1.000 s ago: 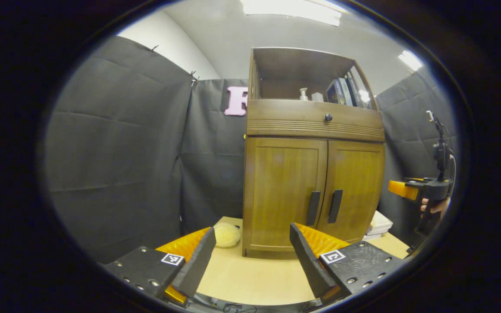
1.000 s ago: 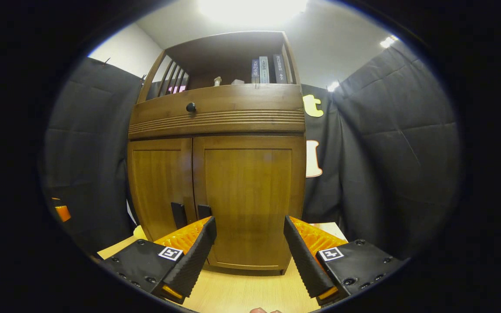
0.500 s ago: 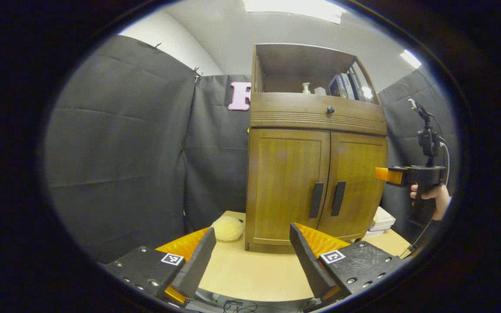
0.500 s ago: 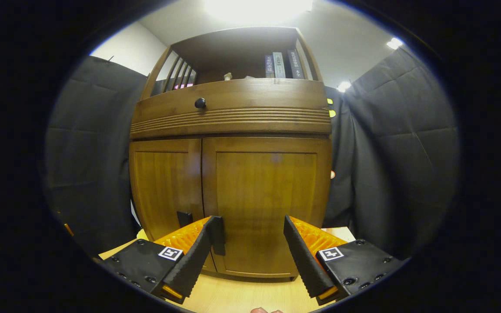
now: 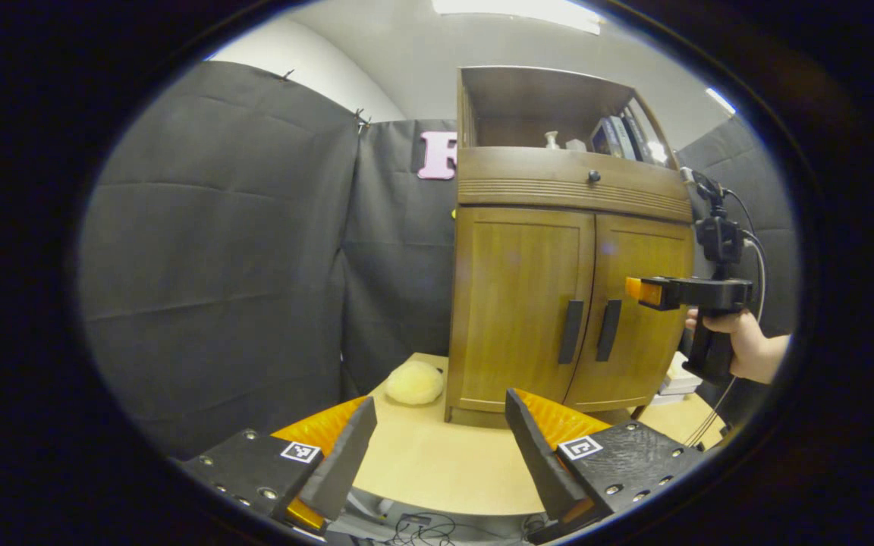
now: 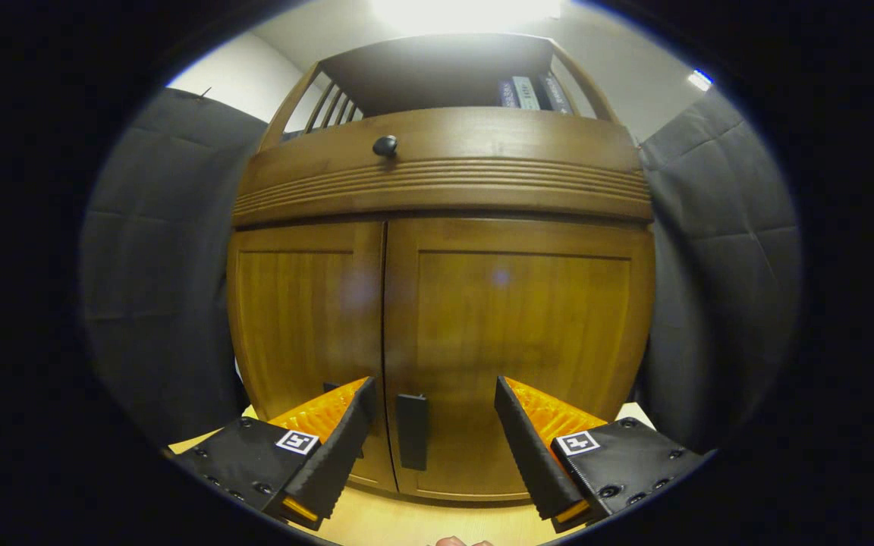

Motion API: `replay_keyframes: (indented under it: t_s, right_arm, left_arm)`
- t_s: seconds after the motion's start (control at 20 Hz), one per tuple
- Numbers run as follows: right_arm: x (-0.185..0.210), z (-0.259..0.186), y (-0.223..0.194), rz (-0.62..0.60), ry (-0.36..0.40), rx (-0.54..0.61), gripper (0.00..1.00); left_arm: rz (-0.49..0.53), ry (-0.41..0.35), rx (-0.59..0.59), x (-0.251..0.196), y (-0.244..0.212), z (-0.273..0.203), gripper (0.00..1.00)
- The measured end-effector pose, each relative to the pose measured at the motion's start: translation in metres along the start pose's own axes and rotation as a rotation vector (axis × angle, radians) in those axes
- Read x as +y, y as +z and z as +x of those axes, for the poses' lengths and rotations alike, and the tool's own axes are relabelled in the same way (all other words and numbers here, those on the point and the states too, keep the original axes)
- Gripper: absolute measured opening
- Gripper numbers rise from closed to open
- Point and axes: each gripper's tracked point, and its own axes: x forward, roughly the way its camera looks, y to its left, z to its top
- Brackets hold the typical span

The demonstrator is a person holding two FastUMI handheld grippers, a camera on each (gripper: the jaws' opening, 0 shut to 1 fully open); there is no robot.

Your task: Open the right door of the double-door shoe cabinet with the right hand, and open the left door with the left hand.

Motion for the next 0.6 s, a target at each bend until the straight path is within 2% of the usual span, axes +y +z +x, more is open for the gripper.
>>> replay_keyframes:
  t_s: [0.4, 0.6]
  right_arm:
    - [0.005, 0.05, -0.05, -0.031, -0.032, 0.097, 0.98]
    - [0.005, 0.064, -0.074, -0.012, -0.038, 0.148, 0.98]
  left_arm:
    - [-0.022, 0.148, 0.008, 0.018, 0.002, 0.011, 1.0]
    - [-0.017, 0.172, 0.04, 0.018, -0.007, 0.014, 1.0]
